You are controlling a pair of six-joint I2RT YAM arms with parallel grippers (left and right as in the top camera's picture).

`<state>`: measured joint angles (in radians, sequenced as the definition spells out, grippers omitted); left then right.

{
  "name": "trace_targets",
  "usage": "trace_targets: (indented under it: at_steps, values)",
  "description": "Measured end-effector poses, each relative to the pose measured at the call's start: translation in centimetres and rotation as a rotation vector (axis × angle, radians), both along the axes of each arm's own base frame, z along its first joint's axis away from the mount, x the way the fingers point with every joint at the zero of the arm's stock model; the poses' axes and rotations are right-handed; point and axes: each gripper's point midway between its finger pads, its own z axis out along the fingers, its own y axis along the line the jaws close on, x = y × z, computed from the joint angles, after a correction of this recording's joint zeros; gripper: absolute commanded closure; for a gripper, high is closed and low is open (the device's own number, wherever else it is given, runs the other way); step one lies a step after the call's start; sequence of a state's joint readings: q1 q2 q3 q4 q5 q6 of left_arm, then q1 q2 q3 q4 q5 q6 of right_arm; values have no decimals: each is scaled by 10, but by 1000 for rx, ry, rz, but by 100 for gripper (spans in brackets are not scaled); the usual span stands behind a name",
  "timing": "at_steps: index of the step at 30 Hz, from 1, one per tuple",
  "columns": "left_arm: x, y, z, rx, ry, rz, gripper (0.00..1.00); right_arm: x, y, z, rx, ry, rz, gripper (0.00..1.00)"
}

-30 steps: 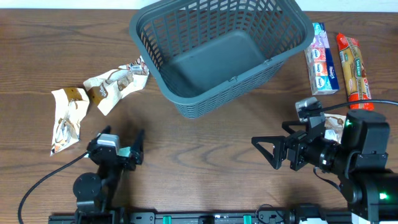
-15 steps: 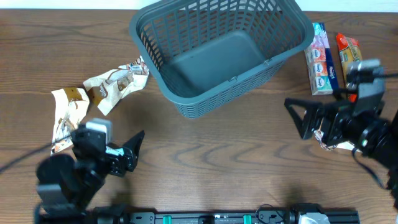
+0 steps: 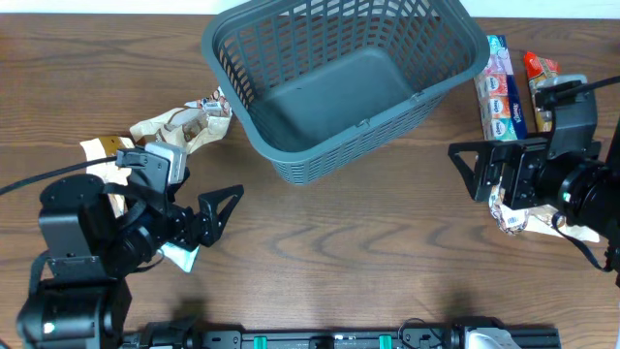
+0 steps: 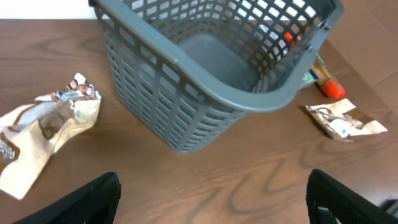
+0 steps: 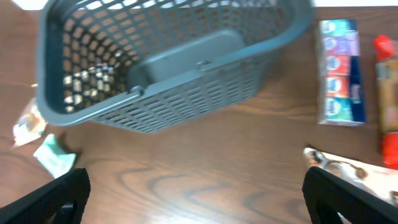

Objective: Pack container

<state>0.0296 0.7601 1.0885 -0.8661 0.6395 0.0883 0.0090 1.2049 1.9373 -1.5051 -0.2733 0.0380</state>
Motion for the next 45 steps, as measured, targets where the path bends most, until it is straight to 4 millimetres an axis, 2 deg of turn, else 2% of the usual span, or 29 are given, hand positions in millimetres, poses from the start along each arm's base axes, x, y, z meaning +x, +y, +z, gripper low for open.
trace_targets:
  at_steps: [4, 7, 10, 13, 16, 19, 23, 30, 33, 37, 45]
  values:
    - [-26, 8, 7, 37, 79, 42, 16, 6, -24, 10, -59, -28, -101, 1]
    - [-50, 17, 16, 81, 122, 89, 16, 11, -44, 11, -86, -6, -179, 1]
    - [-67, 22, 27, 109, 128, 111, 16, 24, -61, 5, -109, 31, -231, 1]
    - [-77, 24, 34, 126, 123, 119, 16, 47, -70, -14, -127, 102, -219, 1]
    - [-79, 18, 36, 117, 120, 79, 16, 70, -68, -34, -127, 158, -154, 1]
    - [-74, 11, 40, 96, 105, 31, 16, 84, -61, -45, -112, 181, -75, 1]
    - [-61, 7, 52, 85, 41, 7, 16, 87, -53, -46, -94, 171, -17, 1]
    - [-55, 4, 63, 74, -14, -5, 16, 84, -43, -42, -65, 158, 32, 1]
    - [-53, 4, 65, 71, -26, -2, 16, 84, -42, -34, -67, 134, 37, 1]
    - [-50, 4, 70, 67, -51, -2, 16, 85, -42, -13, -79, 64, 37, 1]
    - [-45, 4, 78, 17, -57, 34, 16, 84, -47, 65, -134, -214, 9, 1]
